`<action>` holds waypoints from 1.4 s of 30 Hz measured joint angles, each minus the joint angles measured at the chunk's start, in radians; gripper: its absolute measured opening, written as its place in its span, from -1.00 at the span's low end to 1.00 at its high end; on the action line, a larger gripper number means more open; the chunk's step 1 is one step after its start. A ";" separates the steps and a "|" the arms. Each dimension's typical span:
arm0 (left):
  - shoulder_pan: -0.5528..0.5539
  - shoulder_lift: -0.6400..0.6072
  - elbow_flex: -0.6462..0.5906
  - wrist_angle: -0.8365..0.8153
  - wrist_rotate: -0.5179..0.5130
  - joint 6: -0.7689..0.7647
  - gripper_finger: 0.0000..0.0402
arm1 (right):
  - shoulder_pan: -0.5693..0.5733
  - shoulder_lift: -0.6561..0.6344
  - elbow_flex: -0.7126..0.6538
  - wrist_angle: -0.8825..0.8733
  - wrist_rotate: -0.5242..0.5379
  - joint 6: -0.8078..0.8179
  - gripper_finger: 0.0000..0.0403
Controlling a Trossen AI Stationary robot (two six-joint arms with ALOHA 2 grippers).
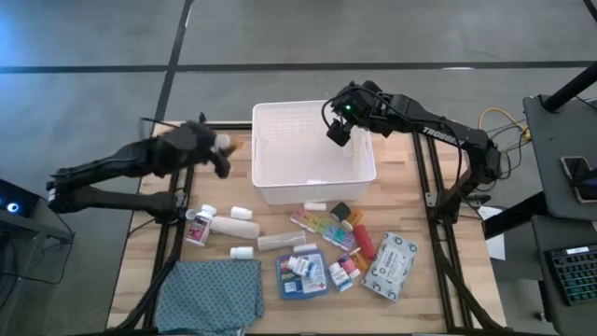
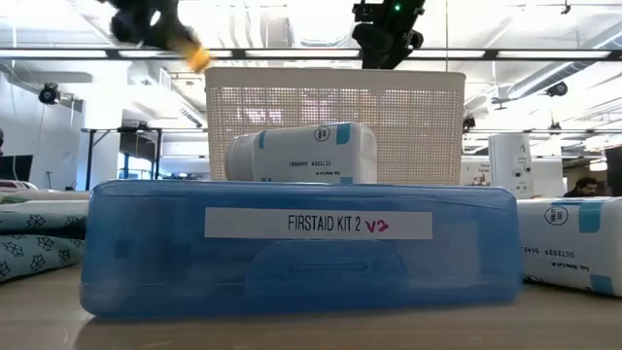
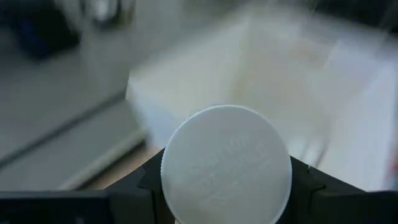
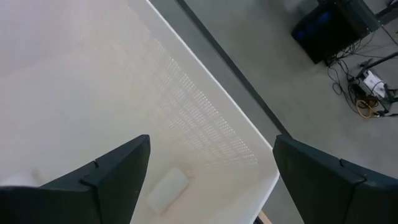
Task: Pick & place medical supplies in basket/bin
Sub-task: Put the orange medicine bottle into the bin, then put the white medicine bottle into the bin
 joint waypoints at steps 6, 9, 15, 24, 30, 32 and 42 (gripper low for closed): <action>0.001 0.119 0.021 0.452 0.118 0.158 -0.16 | -0.002 0.000 0.000 0.021 0.000 0.000 0.63; 0.001 0.232 0.021 0.423 0.126 0.180 -0.15 | -0.002 0.000 0.000 0.021 -0.001 0.001 0.63; -0.006 0.421 0.053 0.317 0.185 0.113 0.05 | -0.001 0.000 0.000 0.006 -0.002 0.004 0.63; -0.002 0.401 0.466 -0.262 0.012 0.191 0.39 | 0.002 0.000 -0.003 -0.022 -0.002 -0.001 0.63; 0.001 0.385 0.636 -0.634 0.070 0.163 0.40 | 0.002 0.000 -0.014 -0.011 -0.002 -0.031 0.63; -0.001 0.389 0.649 -0.767 0.139 0.106 0.40 | 0.002 0.000 -0.018 -0.010 -0.002 -0.038 0.63; -0.104 0.387 0.292 -0.759 0.332 0.086 0.40 | 0.002 0.000 -0.061 0.019 -0.002 -0.053 0.63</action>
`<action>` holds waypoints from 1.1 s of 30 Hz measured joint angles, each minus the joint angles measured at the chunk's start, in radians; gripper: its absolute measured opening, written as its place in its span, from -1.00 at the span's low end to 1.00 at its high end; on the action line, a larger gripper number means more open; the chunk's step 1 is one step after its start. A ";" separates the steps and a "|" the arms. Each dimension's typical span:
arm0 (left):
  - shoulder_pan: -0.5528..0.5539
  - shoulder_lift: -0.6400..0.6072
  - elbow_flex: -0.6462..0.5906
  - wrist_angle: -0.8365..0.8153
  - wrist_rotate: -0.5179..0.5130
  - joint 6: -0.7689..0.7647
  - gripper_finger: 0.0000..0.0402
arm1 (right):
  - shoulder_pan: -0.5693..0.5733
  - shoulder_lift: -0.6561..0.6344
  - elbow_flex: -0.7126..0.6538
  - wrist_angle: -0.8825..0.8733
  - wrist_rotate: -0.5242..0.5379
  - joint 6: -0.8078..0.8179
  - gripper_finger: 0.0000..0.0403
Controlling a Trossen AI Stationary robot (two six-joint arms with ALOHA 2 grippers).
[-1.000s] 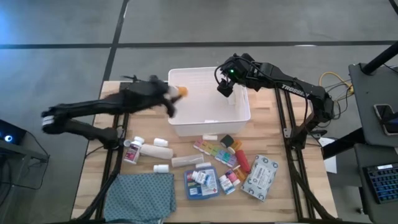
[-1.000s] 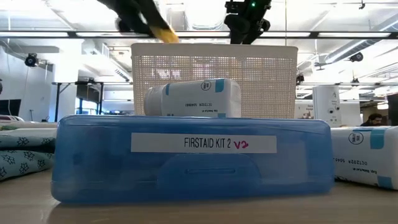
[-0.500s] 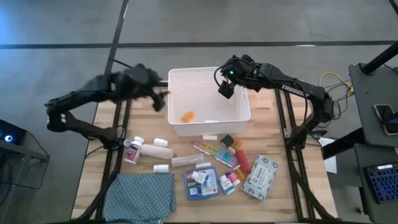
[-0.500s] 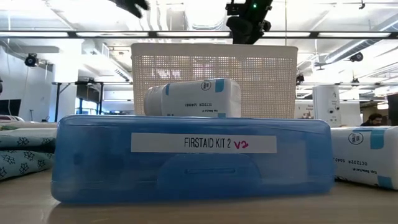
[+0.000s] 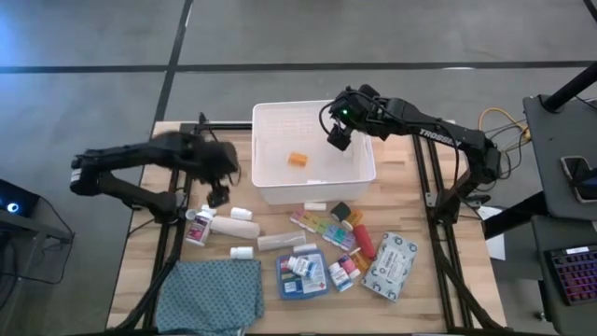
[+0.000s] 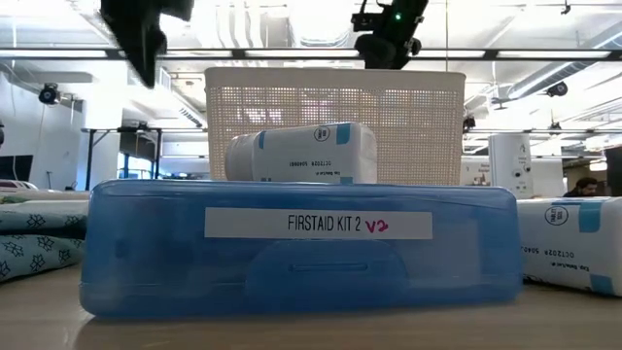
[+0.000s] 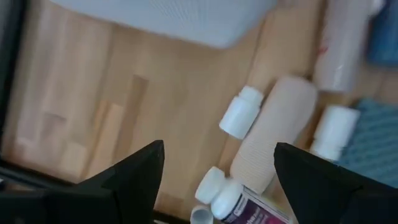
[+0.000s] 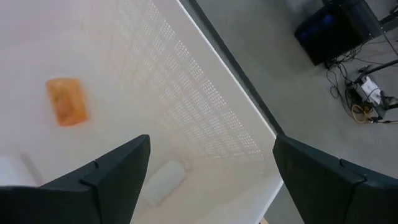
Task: Pick & place medical supplies in basket/bin
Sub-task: Put the white medicine bottle into the bin
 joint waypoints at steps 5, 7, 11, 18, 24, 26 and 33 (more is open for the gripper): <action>-0.082 -0.001 -0.223 0.182 -0.003 -0.035 0.40 | 0.000 0.000 -0.013 -0.015 0.000 -0.015 0.63; -0.106 -0.001 -0.290 0.273 -0.003 -0.062 0.40 | 0.000 0.000 -0.014 -0.014 0.000 -0.029 0.63; -0.134 -0.001 -0.398 0.421 -0.006 -0.100 0.40 | 0.000 0.000 -0.014 -0.014 0.000 -0.056 0.63; -0.145 -0.001 -0.568 0.655 -0.015 -0.103 0.40 | 0.000 0.000 -0.014 -0.011 0.000 -0.090 0.63; -0.145 -0.001 -0.661 0.774 -0.015 -0.103 0.40 | -0.003 0.000 -0.014 -0.007 0.000 -0.105 0.63; -0.145 -0.001 -0.682 0.812 -0.015 -0.103 0.40 | -0.004 0.000 -0.014 -0.007 0.000 -0.105 0.63; -0.144 0.037 -0.743 0.887 -0.016 -0.103 0.34 | -0.010 -0.001 -0.014 -0.006 0.000 -0.105 0.63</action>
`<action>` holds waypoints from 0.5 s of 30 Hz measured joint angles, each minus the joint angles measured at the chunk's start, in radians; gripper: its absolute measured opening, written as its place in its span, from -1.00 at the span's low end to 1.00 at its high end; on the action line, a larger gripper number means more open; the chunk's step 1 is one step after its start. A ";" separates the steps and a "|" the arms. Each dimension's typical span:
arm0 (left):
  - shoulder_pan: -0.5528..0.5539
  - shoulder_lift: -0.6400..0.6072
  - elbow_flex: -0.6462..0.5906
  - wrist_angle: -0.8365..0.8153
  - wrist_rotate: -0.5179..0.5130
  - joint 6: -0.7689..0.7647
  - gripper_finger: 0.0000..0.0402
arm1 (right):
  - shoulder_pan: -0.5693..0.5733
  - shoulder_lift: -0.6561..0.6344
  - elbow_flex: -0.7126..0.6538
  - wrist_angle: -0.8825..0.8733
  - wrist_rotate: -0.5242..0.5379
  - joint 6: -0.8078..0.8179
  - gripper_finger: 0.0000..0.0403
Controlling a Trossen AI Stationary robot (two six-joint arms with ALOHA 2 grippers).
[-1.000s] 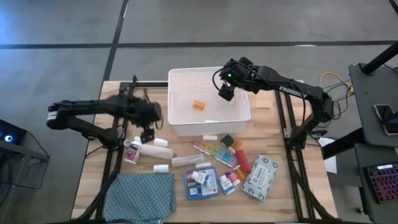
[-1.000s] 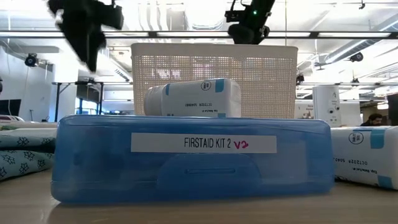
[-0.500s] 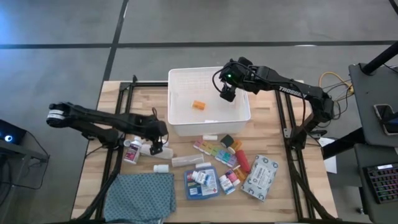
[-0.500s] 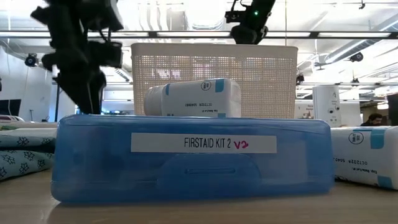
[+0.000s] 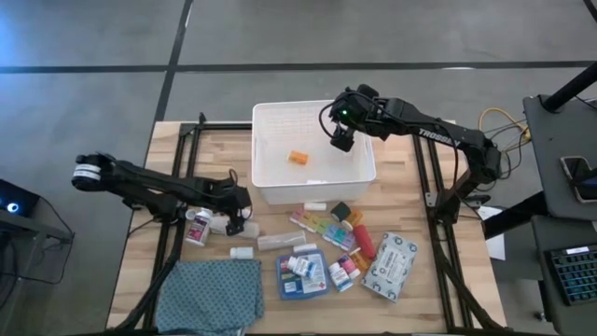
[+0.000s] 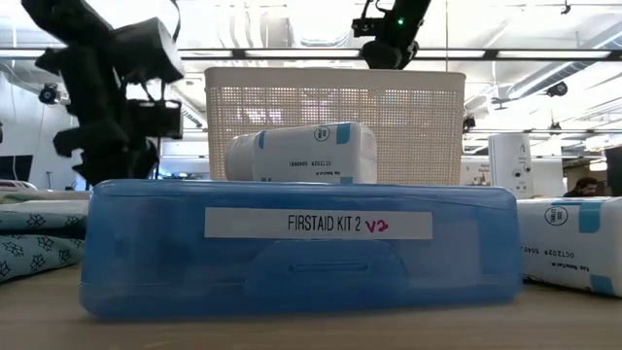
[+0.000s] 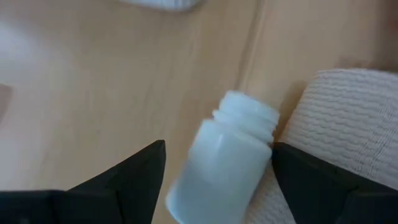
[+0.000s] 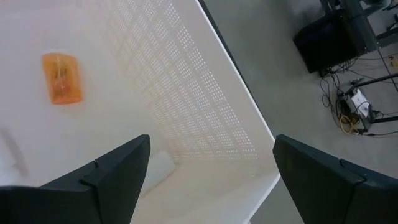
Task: Pick & place medical supplies in basket/bin
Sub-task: Put the white medicine bottle into the bin
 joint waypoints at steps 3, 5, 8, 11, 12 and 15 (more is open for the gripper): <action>0.000 0.051 -0.003 0.001 0.000 0.000 0.23 | -0.001 0.000 0.000 0.002 0.000 0.000 0.63; 0.000 0.085 0.010 -0.003 0.000 0.000 0.12 | -0.002 0.000 0.000 0.002 0.000 0.000 0.63; 0.000 0.129 0.039 0.010 -0.012 0.000 -0.06 | -0.004 0.000 0.000 0.003 0.000 0.000 0.63; 0.000 0.156 0.071 0.009 -0.018 0.000 -0.20 | -0.005 0.000 0.000 0.003 0.000 0.000 0.63; 0.001 0.160 0.083 0.005 -0.018 0.000 -0.21 | -0.005 0.000 0.000 0.004 0.000 -0.001 0.63; 0.001 0.151 0.129 -0.045 -0.019 -0.016 -0.21 | -0.005 0.000 0.000 0.007 0.000 -0.010 0.63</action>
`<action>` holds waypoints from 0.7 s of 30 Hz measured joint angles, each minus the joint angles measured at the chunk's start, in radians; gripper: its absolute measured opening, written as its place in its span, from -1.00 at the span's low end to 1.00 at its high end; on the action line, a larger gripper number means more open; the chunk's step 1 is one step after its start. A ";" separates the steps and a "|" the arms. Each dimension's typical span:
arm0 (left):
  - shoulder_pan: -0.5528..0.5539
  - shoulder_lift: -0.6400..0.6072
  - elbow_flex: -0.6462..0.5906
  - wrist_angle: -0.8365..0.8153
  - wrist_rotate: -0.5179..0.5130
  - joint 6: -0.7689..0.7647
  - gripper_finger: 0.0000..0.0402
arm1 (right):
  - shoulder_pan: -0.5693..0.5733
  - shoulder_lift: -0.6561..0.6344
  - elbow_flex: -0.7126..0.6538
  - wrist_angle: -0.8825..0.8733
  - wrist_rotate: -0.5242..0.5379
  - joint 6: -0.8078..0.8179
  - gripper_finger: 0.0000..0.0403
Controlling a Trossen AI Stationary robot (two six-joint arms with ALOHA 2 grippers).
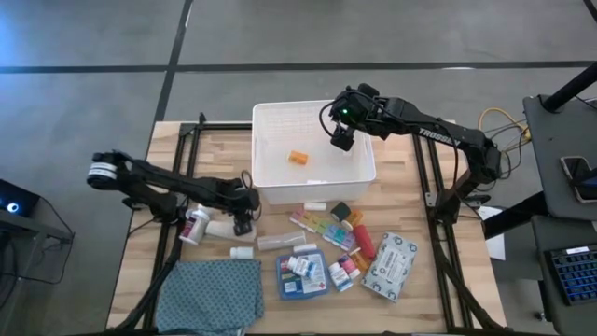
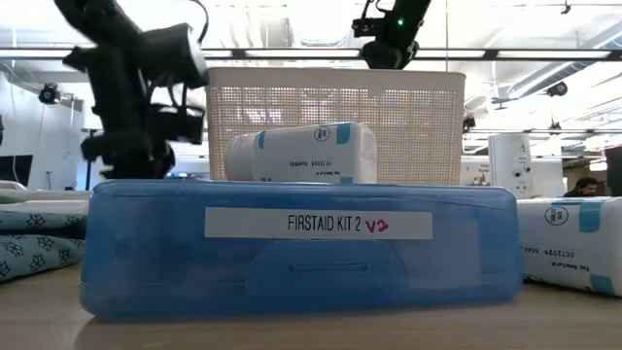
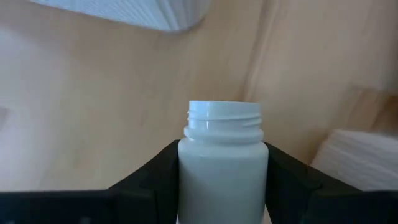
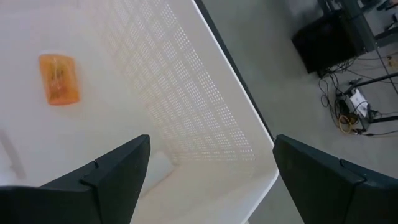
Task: Pick & place medical supplies in basket/bin
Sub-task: Put the white medicine bottle into the bin
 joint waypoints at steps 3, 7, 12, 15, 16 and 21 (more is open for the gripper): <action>0.000 -0.028 0.062 -0.119 -0.010 -0.025 -0.21 | 0.000 0.000 0.000 0.002 0.000 -0.014 0.63; 0.000 -0.079 0.177 -0.318 -0.049 -0.057 -0.21 | 0.000 0.000 0.000 0.006 0.000 -0.042 0.63; -0.001 -0.151 0.373 -0.501 -0.055 -0.119 -0.21 | 0.000 0.000 0.000 0.021 0.000 -0.076 0.63; 0.000 -0.186 0.504 -0.547 -0.056 -0.155 -0.21 | 0.000 0.000 0.000 0.025 0.000 -0.093 0.63; 0.000 -0.192 0.549 -0.547 -0.065 -0.159 -0.21 | 0.000 0.000 0.000 0.027 0.000 -0.098 0.63; 0.001 -0.199 0.717 -0.429 -0.251 -0.101 -0.20 | 0.000 0.000 0.000 0.061 0.000 -0.112 0.63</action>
